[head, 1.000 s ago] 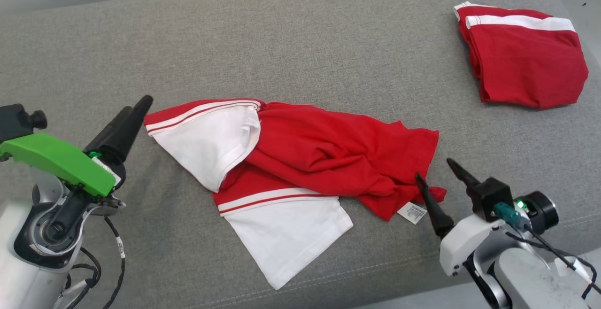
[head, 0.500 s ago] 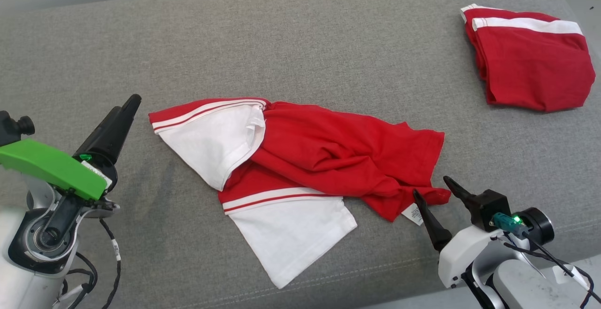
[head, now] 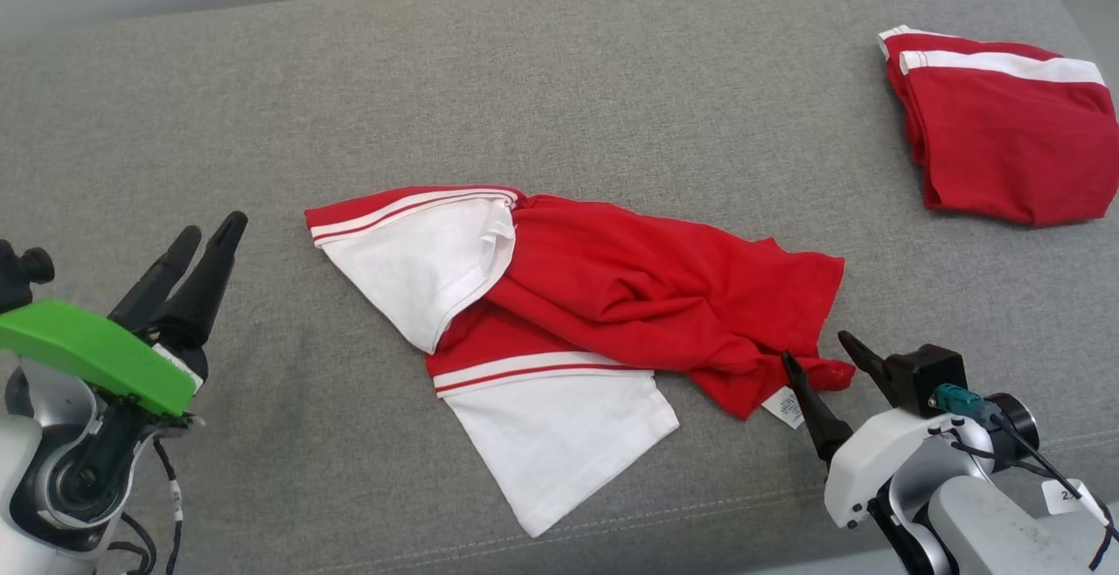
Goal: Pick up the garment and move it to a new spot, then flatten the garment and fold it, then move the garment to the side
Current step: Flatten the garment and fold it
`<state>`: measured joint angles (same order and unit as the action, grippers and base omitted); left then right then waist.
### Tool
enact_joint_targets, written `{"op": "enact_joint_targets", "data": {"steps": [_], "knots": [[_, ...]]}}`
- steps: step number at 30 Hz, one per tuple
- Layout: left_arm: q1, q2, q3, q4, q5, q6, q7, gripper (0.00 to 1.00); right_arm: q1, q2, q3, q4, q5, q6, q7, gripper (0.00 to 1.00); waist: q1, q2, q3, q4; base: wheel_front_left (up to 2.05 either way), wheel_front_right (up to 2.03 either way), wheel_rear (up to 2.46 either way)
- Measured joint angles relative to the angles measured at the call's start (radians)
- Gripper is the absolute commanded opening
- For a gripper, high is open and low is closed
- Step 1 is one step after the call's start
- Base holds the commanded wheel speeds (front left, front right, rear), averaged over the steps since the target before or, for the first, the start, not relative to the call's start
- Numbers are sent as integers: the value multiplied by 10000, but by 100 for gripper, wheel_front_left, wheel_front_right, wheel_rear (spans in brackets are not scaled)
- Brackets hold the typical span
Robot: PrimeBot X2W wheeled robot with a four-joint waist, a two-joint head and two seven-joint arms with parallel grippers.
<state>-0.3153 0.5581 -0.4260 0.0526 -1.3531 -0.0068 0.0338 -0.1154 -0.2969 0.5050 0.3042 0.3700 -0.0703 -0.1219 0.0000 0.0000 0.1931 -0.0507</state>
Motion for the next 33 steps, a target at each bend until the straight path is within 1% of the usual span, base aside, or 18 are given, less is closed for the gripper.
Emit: {"op": "enact_joint_targets", "data": {"steps": [3, 10, 16, 17, 18, 20, 22, 23, 24, 27, 28, 29, 30, 32, 33], "knots": [[174, 201, -130, -146, 213, 75, -10, 100, -30, -6, -25, 159, 50, 88, 90, 100, 0, 0, 4, 54, 0, 0, 0], [349, 184, -447, -579, 539, 84, -12, 100, -277, -25, -111, 468, 100, 136, 100, 100, 0, 0, 63, 319, 0, 0, 0], [583, 182, -382, -698, 545, 265, -100, 100, -522, 54, 4, 546, 98, 297, 100, 100, 0, 0, 109, 509, 0, 0, 0], [605, 182, -370, -715, 545, 293, -100, 100, -538, 88, 25, 571, 98, 311, 100, 96, 0, 0, 115, 516, 0, 0, 0], [617, 182, -355, -738, 545, 299, -134, 100, -545, 107, 33, 596, 98, 341, 100, 95, 0, 0, 120, 520, 0, 0, 0], [631, 182, -324, -773, 545, 339, -186, 100, -547, 107, 44, 623, 98, 347, 98, 100, 0, 0, 124, 521, 0, 0, 0], [654, 188, -280, -815, 543, 349, -188, 100, -547, 105, 48, 702, 98, 347, 98, 99, 0, 0, 131, 514, 0, 0, 0], [672, 188, -272, -851, 537, 364, -188, 100, -547, 107, 56, 727, 98, 349, 98, 100, 0, 0, 135, 506, 0, 0, 0], [698, 190, -265, -882, 535, 389, -190, 100, -547, 107, 69, 744, 98, 351, 96, 98, 0, 0, 138, 495, 0, 0, 0], [737, 192, -238, -951, 535, 422, -267, 100, -547, 132, 84, 811, 98, 355, 98, 73, 0, 0, 147, 450, 0, 0, 0], [740, 198, -234, -966, 535, 422, -267, 100, -547, 138, 94, 828, 98, 382, 98, 73, 0, 0, 151, 433, 0, 0, 0], [743, 198, -232, -988, 533, 422, -267, 100, -548, 144, 100, 853, 98, 428, 98, 55, 0, 0, 155, 414, 0, 0, 0], [745, 199, -232, -1003, 531, 424, -267, 100, -548, 157, 104, 871, 104, 437, 96, 44, 0, 0, 160, 396, 0, 0, 0], [767, 224, -213, -1089, 497, 485, -259, 100, -559, 192, 115, 869, 128, 443, 98, 0, 0, 0, 185, 360, 0, 0, 0], [787, 249, -209, -1145, 449, 512, -251, 100, -572, 209, 113, 855, 142, 464, 96, 0, 0, 0, 215, 344, 0, 0, 0]]}}
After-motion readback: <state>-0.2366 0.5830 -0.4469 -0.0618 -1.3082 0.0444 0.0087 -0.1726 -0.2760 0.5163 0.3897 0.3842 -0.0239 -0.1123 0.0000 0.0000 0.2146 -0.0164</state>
